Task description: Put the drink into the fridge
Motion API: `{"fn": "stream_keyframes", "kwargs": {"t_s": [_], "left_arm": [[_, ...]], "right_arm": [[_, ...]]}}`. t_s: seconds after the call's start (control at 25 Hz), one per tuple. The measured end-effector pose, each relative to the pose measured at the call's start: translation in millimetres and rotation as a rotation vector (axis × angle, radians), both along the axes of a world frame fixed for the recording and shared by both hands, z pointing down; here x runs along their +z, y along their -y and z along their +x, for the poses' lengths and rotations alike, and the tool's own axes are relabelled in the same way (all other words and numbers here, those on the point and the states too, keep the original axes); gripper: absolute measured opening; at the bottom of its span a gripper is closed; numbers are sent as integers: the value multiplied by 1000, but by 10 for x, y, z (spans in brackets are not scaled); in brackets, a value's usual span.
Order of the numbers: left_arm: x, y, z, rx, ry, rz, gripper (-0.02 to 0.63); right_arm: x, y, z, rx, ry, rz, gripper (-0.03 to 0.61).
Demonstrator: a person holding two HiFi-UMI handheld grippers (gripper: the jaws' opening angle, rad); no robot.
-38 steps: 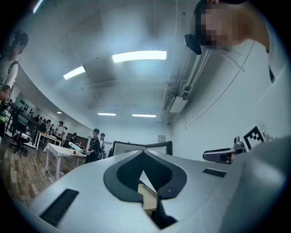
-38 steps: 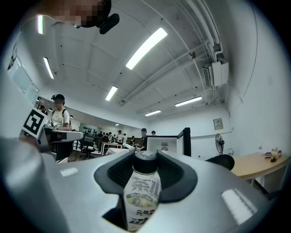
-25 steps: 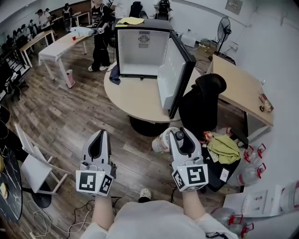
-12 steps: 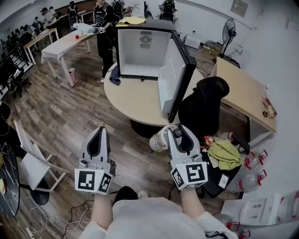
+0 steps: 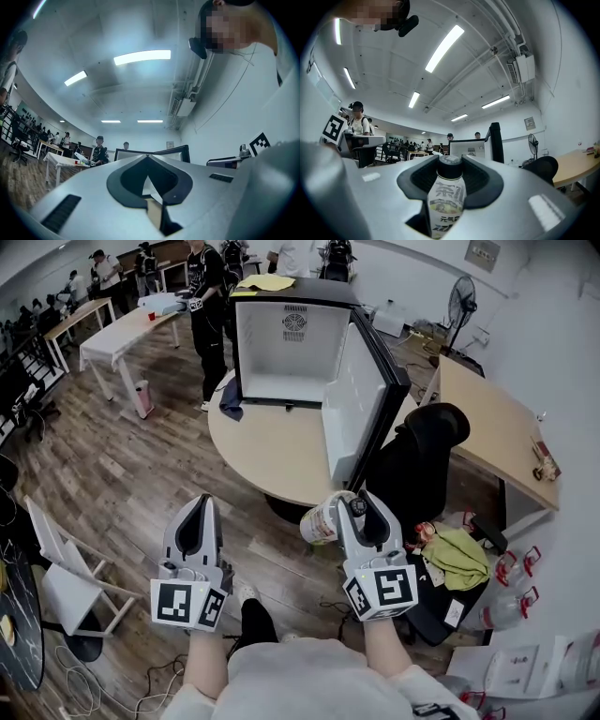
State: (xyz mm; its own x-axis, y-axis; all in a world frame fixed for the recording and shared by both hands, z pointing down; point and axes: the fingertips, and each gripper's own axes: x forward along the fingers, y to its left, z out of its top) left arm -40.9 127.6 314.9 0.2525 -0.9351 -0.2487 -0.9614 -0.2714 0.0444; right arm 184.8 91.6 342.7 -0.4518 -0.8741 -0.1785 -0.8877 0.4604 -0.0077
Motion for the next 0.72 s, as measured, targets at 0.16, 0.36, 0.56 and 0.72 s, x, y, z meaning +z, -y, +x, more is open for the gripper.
{"fn": "stream_keyframes", "kwargs": {"t_s": [0.16,0.36,0.56,0.72], "left_arm": [[-40,349,-151,16,4,6,8],[-99,831,-392,38,12,7,9],[-145,1295,-614,61,25,7,9],[-154,1601,-786,82,30,5,8]], "right_arm": [[-32,327,-133,22,11,1,160],[-99,751,-357,48,1,13,160],[-133,1150,-575,74,12,15,160],[-143,1408,-745,96,14,15,160]]}}
